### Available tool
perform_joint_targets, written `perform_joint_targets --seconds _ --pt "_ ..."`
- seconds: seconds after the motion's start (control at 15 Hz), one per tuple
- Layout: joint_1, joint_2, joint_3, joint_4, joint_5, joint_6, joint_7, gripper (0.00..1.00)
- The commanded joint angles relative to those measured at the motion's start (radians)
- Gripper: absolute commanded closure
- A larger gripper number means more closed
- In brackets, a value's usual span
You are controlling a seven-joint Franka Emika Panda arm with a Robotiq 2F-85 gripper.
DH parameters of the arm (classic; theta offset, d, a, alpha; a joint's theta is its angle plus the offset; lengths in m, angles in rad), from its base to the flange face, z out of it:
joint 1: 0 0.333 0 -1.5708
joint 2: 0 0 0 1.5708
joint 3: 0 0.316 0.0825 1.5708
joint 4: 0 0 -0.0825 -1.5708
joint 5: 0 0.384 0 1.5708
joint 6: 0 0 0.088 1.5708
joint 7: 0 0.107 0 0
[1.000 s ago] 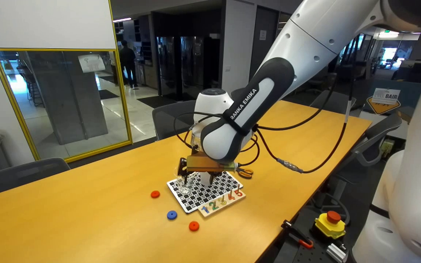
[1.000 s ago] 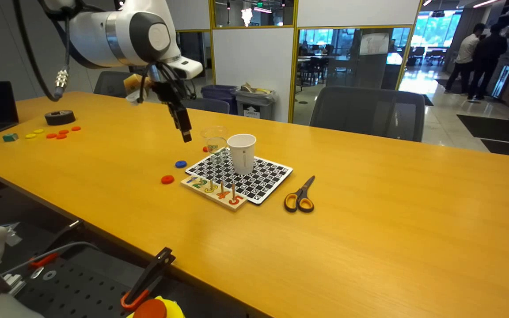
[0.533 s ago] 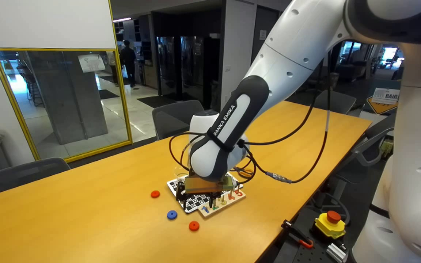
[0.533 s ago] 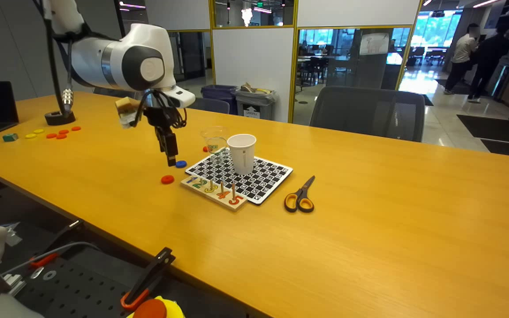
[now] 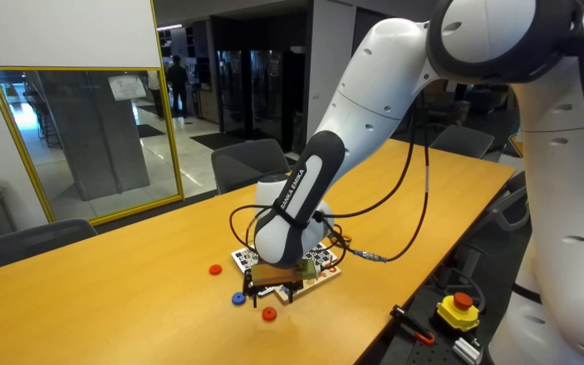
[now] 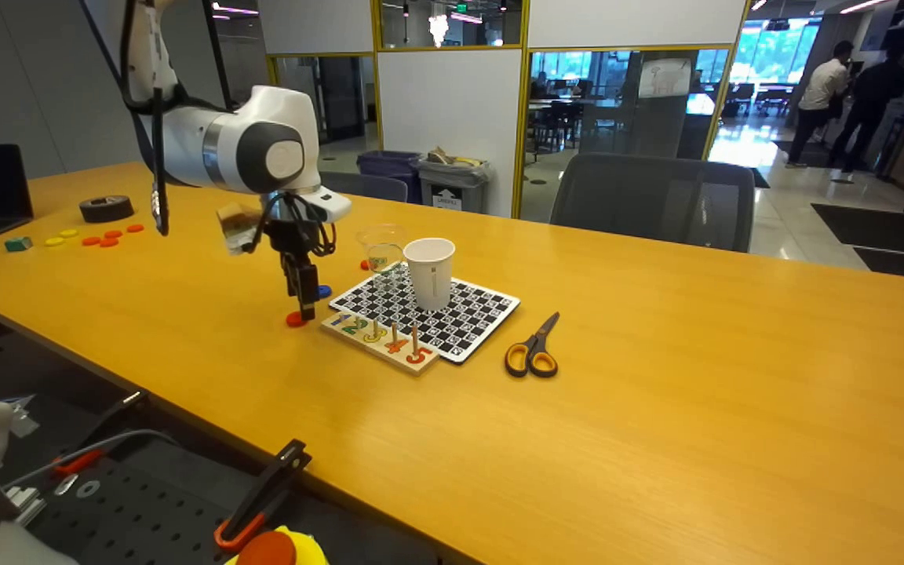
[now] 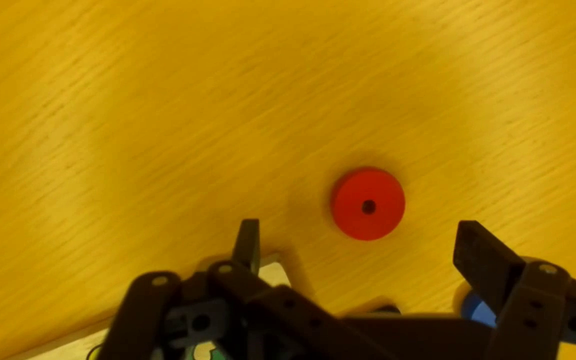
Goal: Pick the rings and put them in the cup
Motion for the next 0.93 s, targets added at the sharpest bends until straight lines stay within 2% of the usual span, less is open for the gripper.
perform_joint_targets --seconds 0.0,0.87 --pt "0.041 0.028 -0.029 0.031 0.023 0.004 -0.005 0.00" --pt "0.063 0.042 -0.029 0.020 0.047 0.020 -0.010 0.00"
